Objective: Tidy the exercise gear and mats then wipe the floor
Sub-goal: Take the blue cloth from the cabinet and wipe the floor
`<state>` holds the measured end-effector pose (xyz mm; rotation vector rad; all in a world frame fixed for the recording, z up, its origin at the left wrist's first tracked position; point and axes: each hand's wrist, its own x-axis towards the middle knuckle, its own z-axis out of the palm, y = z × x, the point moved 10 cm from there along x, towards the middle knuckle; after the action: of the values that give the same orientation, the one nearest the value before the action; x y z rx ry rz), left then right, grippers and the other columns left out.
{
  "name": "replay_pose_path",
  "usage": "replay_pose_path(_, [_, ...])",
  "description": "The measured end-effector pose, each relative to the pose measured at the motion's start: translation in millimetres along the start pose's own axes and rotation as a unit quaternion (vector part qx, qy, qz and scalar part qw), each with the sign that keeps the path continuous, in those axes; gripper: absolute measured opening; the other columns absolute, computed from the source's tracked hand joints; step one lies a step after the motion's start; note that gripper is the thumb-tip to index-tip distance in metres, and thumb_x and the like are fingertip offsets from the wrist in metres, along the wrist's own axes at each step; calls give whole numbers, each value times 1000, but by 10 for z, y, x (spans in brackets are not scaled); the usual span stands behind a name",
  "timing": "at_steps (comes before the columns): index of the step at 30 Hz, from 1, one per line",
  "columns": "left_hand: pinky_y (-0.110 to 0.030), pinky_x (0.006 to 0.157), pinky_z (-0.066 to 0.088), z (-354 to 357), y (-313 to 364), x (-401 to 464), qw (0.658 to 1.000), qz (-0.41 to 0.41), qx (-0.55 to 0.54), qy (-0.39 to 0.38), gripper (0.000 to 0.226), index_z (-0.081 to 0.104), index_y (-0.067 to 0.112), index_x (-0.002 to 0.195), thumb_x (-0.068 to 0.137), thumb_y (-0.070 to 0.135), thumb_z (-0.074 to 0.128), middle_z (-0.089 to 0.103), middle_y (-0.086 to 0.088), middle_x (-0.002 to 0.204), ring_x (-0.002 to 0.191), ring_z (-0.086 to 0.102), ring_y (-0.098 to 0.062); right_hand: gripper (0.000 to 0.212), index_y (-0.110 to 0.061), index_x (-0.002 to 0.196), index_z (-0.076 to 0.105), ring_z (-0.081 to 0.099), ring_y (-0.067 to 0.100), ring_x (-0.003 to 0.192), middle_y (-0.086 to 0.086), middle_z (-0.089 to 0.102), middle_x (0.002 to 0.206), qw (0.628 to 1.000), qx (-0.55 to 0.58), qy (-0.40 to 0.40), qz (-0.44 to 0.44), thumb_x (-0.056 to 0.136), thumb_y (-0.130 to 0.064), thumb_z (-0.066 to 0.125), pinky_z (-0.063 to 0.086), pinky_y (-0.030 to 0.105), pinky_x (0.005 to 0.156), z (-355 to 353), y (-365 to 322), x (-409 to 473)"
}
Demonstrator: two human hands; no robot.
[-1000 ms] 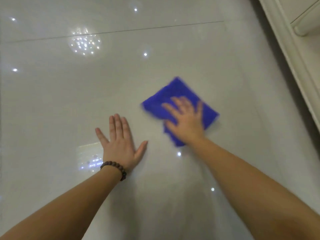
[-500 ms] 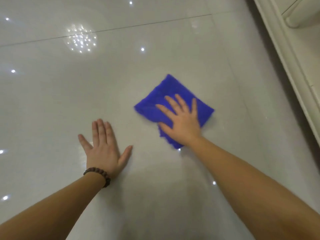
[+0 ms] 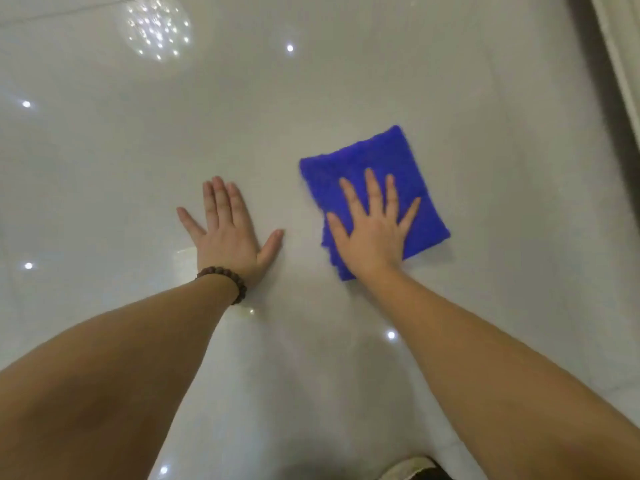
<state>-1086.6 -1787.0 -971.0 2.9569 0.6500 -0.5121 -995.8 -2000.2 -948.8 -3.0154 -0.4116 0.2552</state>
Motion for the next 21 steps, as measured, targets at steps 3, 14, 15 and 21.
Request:
replay_pose_path(3, [-69,110,-3,7,12,9,1000,6,-17,-1,98,-5,4,151,85,68,25,-9,-16,160,147,-14,-28,58,-38,146,31,17,26,145,-3,25,157,992,-7,-30,-122,92,-60,34,5,64,112,160,-737,-673])
replay_pose_path(14, [-67,112,-3,-13,24,-32,999,9,-4,50,100,-3,4,152,85,76,11,-6,-14,161,148,-11,-26,77,-38,150,18,1,23,147,-5,8,160,940,48,10,339,81,-71,20,1,65,111,-225,2657,-437])
replay_pose_path(15, [-67,112,-3,-6,24,-29,998,11,-3,54,100,-4,4,152,84,77,9,-7,-14,161,148,-11,-26,73,-38,150,18,2,24,147,-4,9,160,937,48,29,346,84,-70,22,0,66,110,-227,2458,-365])
replay_pose_path(21, [-66,112,-2,1,2,-20,998,14,-7,65,103,-4,6,152,81,79,8,-7,-12,161,148,-10,-24,64,-44,148,16,2,24,147,-7,10,160,999,-34,15,-31,89,-69,22,-9,62,110,45,30,-49])
